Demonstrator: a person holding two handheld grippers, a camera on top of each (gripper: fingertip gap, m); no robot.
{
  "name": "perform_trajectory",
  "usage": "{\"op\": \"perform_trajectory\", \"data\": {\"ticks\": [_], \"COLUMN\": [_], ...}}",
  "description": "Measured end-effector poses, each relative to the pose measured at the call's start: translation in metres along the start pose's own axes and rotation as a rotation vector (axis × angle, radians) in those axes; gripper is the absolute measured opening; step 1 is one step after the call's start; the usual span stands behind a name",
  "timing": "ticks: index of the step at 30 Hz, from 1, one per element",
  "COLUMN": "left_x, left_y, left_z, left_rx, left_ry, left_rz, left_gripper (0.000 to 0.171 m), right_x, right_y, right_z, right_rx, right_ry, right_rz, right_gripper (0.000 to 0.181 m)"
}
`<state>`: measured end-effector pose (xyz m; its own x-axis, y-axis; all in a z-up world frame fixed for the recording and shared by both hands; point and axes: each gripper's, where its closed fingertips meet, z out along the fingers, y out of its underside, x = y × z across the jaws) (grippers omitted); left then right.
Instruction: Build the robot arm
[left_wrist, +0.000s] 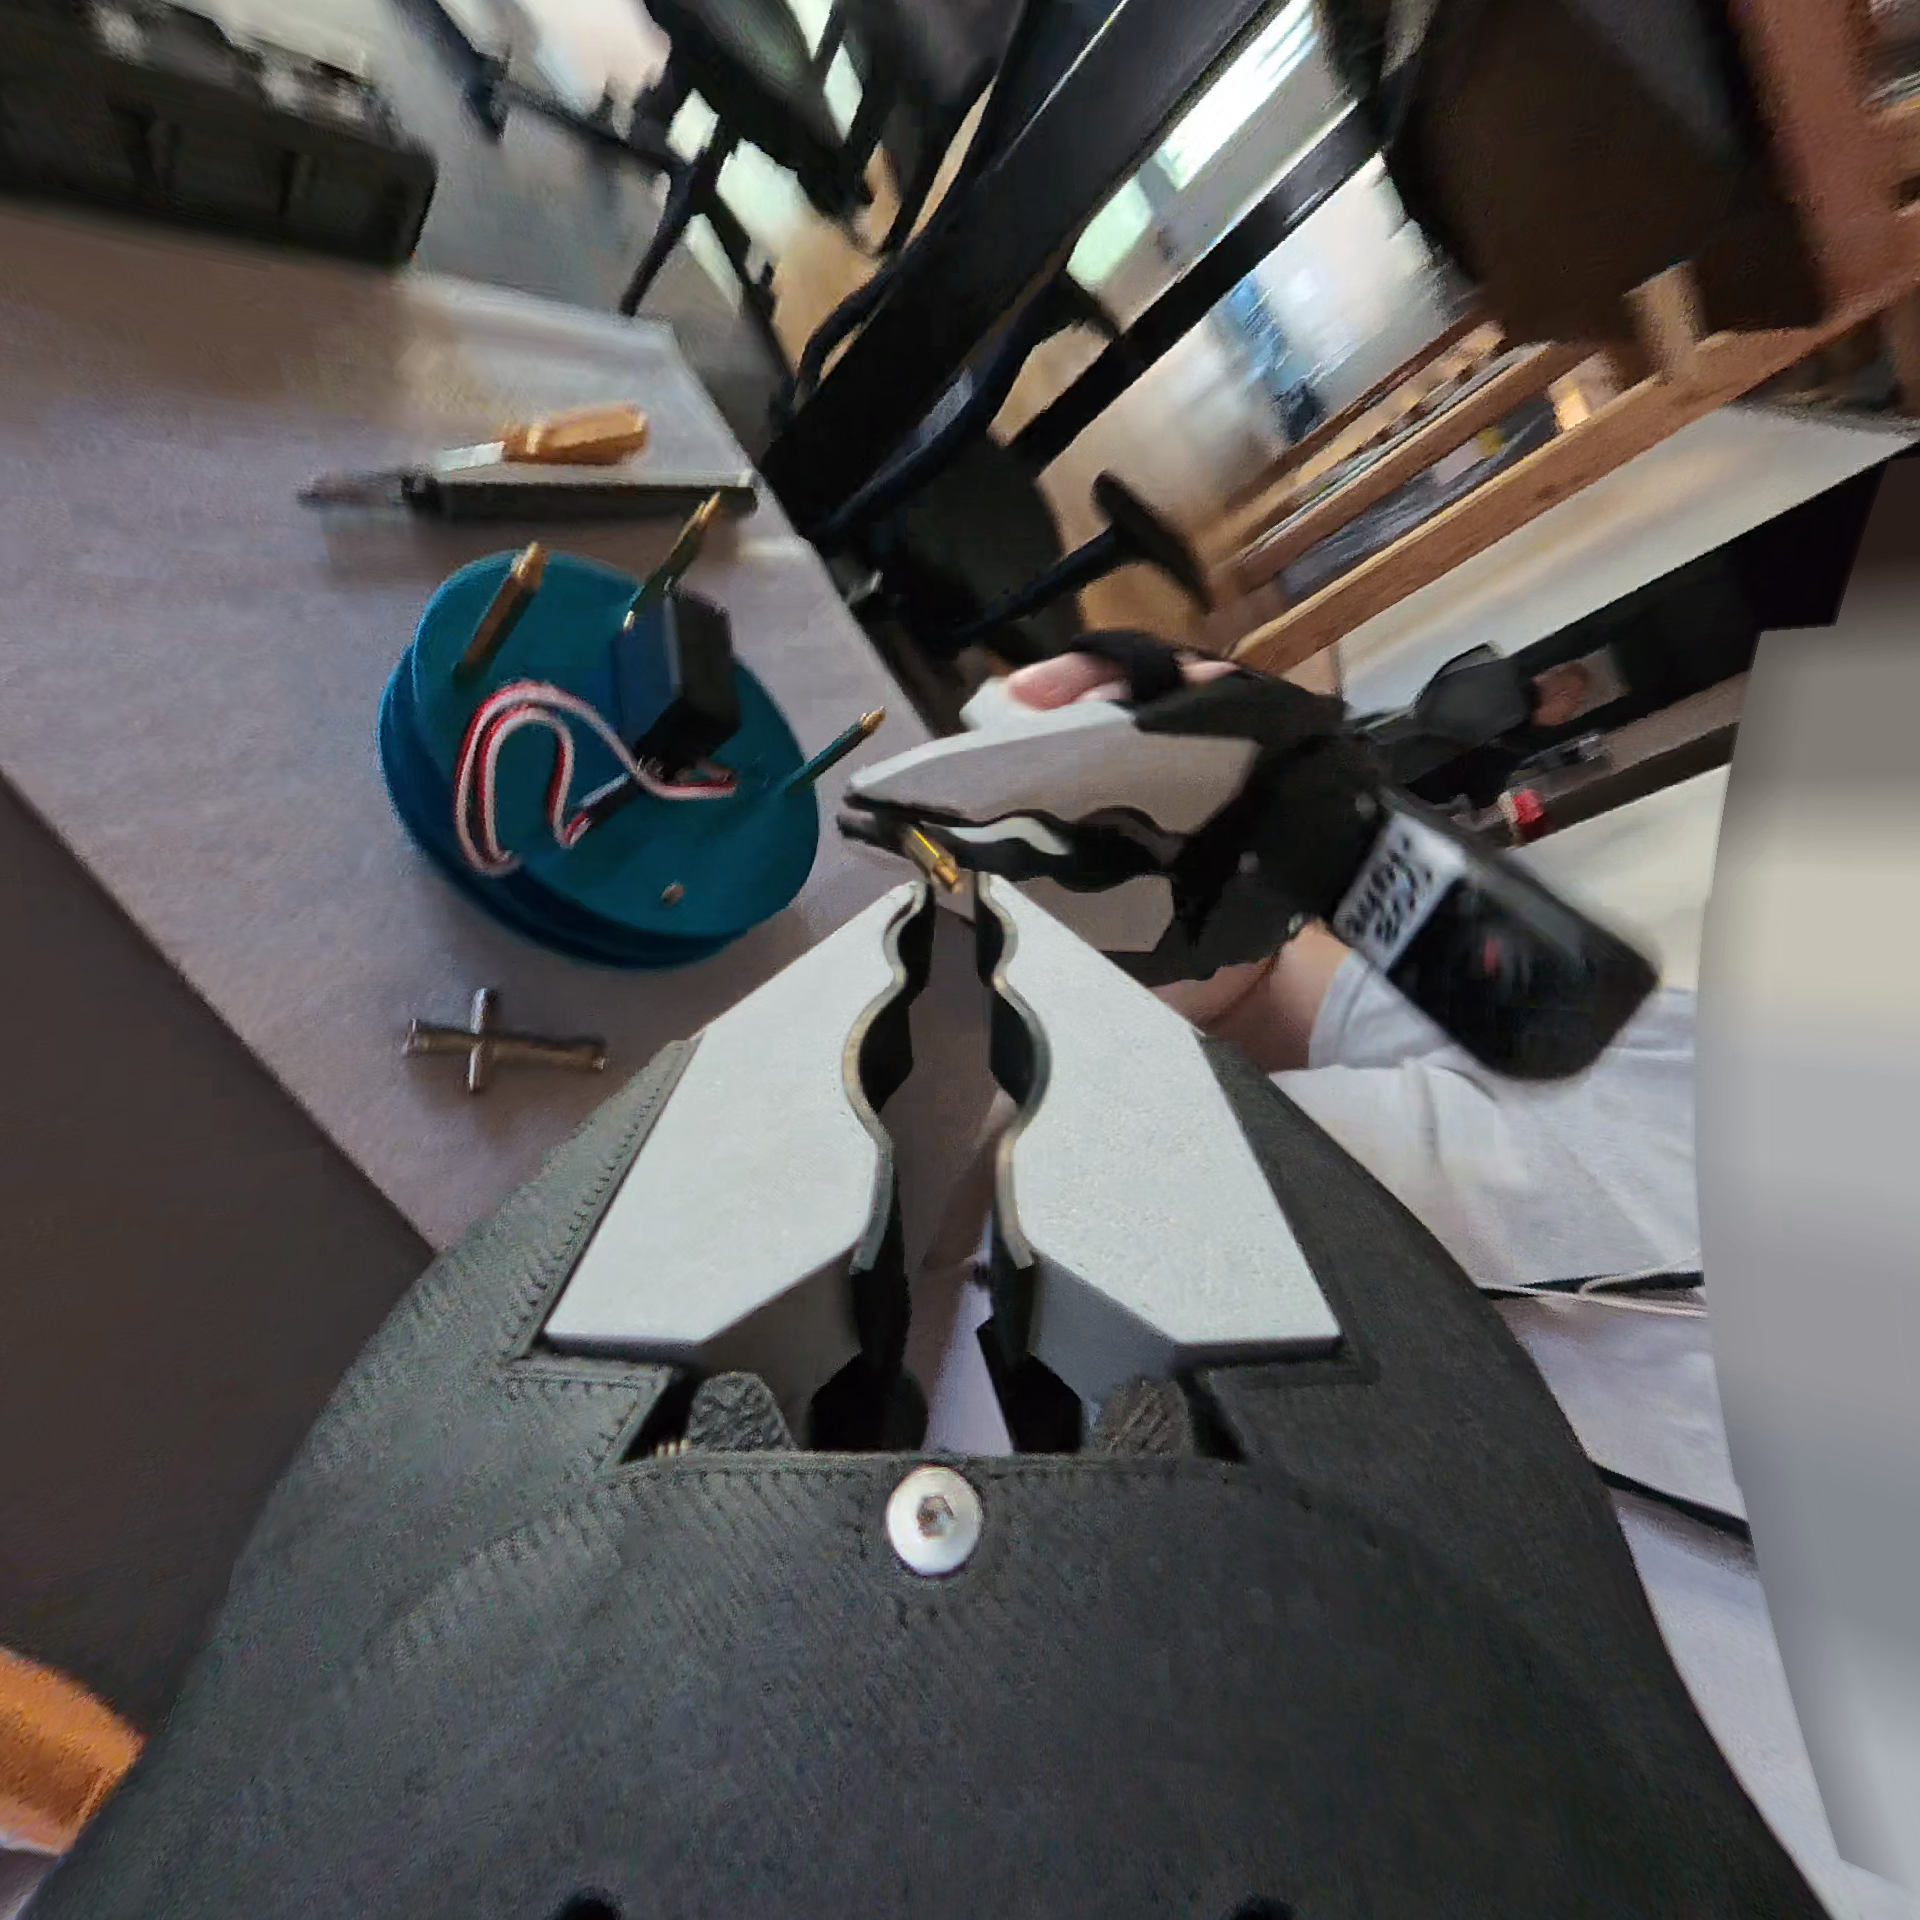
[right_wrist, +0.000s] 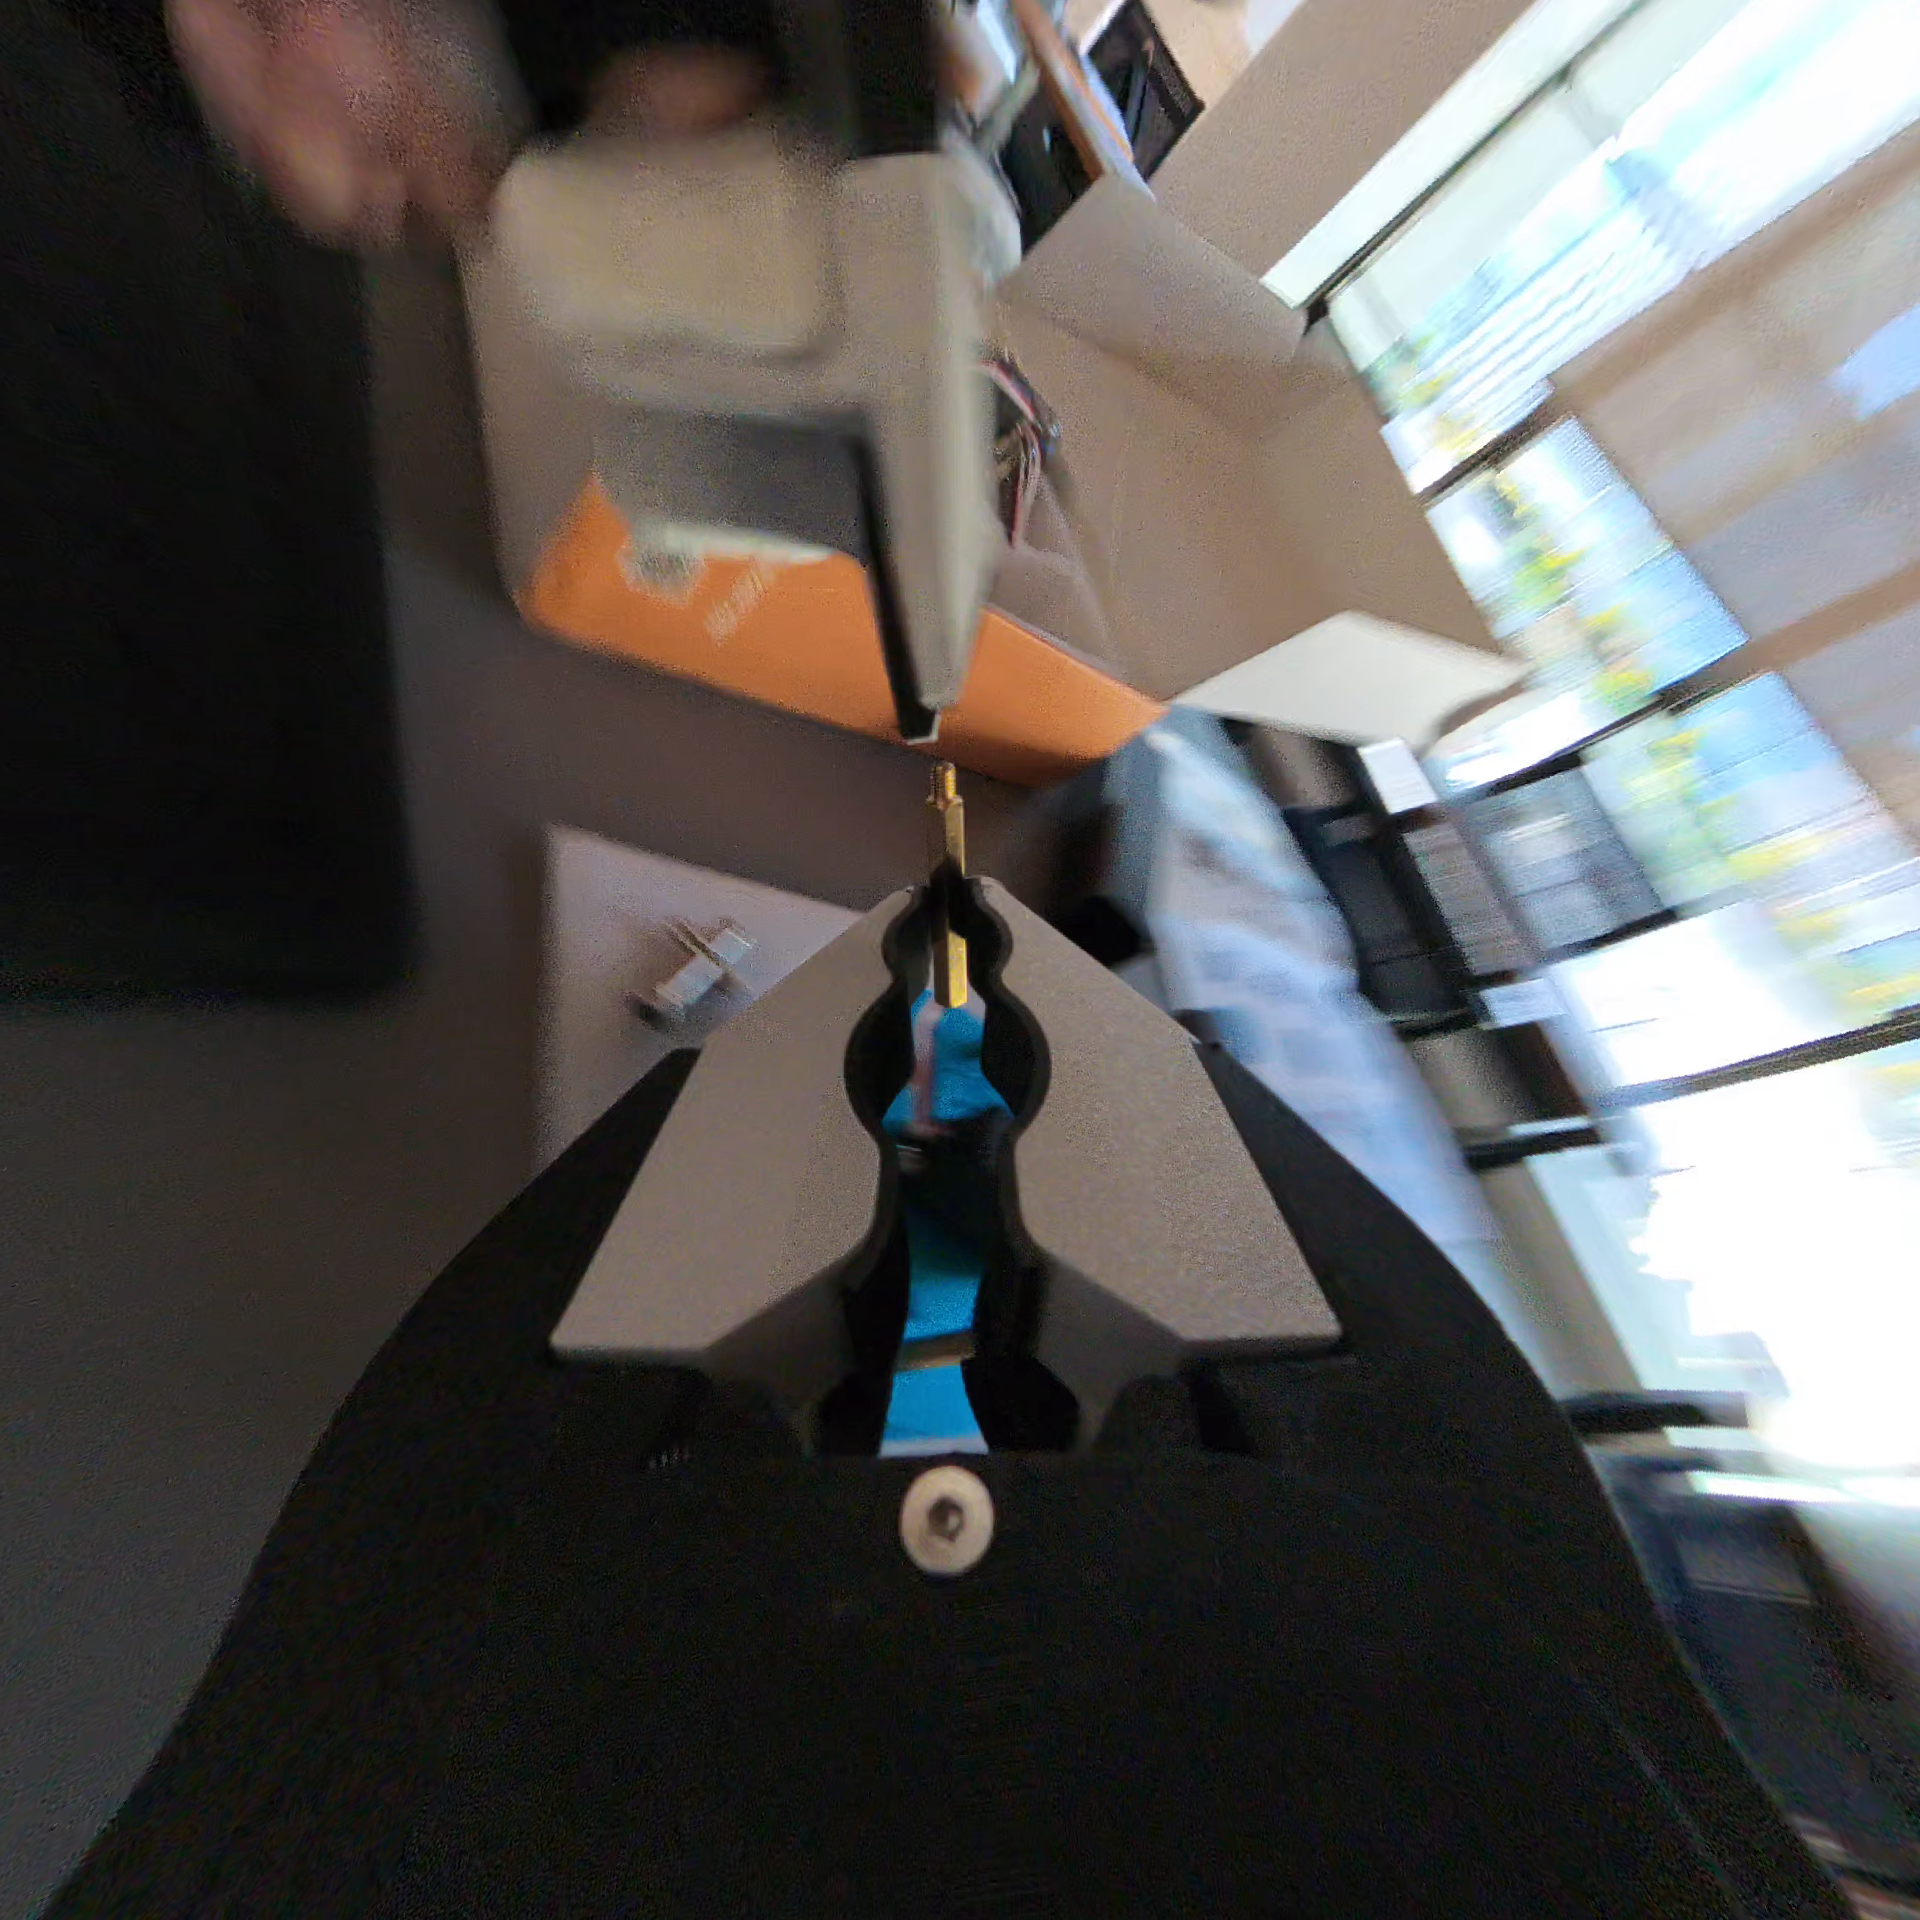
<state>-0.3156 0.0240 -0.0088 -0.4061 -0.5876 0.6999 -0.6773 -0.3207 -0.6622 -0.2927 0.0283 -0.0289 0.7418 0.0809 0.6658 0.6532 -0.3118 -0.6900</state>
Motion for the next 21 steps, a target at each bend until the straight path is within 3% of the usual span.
{"op": "perform_trajectory", "data": {"ticks": [2,4,6,8,11,14,18,20,21], "left_x": [-0.002,0.003,0.028,0.040,0.056,0.063,0.069,0.067,0.066], "left_y": [-0.002,0.005,0.018,0.022,0.017,0.014,0.020,0.021,0.021], "left_z": [-0.008,-0.007,0.003,0.010,0.002,-0.007,0.000,0.001,0.001], "left_rx": [0.127,0.253,0.314,0.362,0.443,0.499,0.473,0.466,0.458], "left_ry": [-0.024,-0.035,0.094,0.197,0.439,0.579,0.569,0.554,0.546], "left_rz": [0.164,0.304,0.345,0.286,0.148,0.100,0.144,0.154,0.159], "left_gripper": [0.017,0.040,0.047,0.040,0.029,0.023,0.021,0.004,0.004], "right_x": [-0.002,-0.003,0.002,0.008,0.004,0.004,-0.004,-0.007,-0.007], "right_y": [-0.014,-0.034,-0.048,-0.063,-0.075,-0.082,-0.079,-0.078,-0.077], "right_z": [-0.011,-0.025,-0.036,-0.048,-0.053,-0.056,-0.053,-0.052,-0.050], "right_rx": [0.173,0.367,0.518,0.656,0.703,0.728,0.667,0.646,0.624], "right_ry": [-0.138,-0.326,-0.455,-0.573,-0.652,-0.666,-0.682,-0.699,-0.700], "right_rz": [0.468,0.845,1.068,1.214,1.228,1.226,1.201,1.207,1.211], "right_gripper": [0.004,0.004,0.004,0.003,0.003,0.004,0.003,0.004,0.004]}}
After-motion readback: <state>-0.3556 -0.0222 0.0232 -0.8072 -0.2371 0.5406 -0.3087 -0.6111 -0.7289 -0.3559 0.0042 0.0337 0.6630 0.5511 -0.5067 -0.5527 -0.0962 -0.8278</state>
